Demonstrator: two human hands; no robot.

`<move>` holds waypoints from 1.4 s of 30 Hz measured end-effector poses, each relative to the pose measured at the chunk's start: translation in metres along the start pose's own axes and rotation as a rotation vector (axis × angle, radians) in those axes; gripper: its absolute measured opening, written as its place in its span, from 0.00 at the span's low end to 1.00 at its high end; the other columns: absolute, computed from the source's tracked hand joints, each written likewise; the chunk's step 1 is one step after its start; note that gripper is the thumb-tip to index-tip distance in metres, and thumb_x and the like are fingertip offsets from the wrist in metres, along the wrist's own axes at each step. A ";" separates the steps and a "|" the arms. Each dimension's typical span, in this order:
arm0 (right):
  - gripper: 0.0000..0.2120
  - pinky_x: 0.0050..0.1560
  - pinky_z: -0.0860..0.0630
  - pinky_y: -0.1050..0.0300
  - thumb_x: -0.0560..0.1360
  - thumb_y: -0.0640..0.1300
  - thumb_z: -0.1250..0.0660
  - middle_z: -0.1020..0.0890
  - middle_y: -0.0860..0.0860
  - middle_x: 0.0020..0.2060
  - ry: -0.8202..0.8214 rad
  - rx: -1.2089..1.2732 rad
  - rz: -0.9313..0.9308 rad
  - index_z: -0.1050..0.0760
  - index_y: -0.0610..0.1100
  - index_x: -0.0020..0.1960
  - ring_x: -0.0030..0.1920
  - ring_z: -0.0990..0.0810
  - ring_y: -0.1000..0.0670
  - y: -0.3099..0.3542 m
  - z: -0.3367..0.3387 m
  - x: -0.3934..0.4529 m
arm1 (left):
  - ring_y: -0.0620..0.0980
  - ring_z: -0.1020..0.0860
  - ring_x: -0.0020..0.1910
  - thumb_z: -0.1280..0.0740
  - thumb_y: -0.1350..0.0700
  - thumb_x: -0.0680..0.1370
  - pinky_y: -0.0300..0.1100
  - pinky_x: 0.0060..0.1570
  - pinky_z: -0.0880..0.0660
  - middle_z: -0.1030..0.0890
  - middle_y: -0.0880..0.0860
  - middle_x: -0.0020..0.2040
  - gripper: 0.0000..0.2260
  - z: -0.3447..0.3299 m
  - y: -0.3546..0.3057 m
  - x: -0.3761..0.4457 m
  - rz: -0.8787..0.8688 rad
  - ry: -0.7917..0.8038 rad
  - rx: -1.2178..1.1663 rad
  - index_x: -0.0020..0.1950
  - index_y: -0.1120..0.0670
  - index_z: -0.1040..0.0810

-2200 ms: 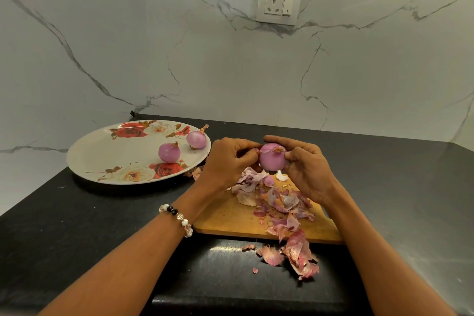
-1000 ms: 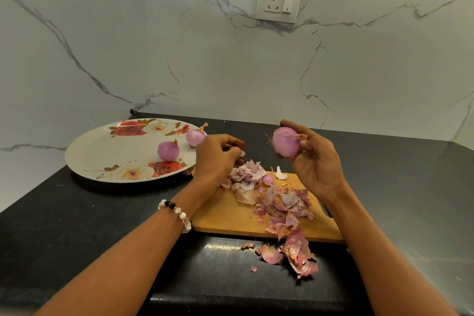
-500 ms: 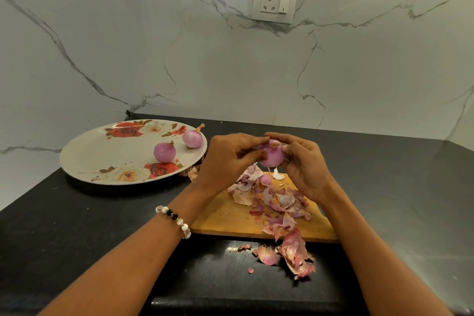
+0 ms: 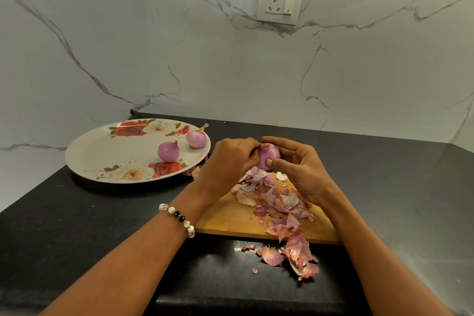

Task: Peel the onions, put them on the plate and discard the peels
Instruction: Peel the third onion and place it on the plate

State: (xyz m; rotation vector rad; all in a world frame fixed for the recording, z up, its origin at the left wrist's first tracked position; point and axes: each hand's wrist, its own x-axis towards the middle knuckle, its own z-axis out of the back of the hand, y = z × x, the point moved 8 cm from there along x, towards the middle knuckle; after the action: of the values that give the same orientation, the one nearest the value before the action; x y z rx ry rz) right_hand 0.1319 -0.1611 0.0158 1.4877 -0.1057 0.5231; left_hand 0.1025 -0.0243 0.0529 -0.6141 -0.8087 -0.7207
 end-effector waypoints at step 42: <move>0.33 0.57 0.19 0.52 0.59 0.52 0.17 0.16 0.43 0.57 -0.053 0.111 0.071 0.20 0.44 0.62 0.59 0.18 0.41 0.007 0.008 0.003 | 0.40 0.21 0.47 0.31 0.57 0.76 0.29 0.48 0.24 0.18 0.49 0.52 0.13 -0.002 0.024 0.002 0.368 -0.098 -0.411 0.60 0.56 0.20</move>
State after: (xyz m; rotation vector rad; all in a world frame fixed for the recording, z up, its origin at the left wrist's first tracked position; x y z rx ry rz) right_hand 0.1337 -0.1679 0.0238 1.6111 -0.1741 0.5547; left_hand 0.1231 -0.0121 0.0482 -1.1437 -0.6141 -0.5207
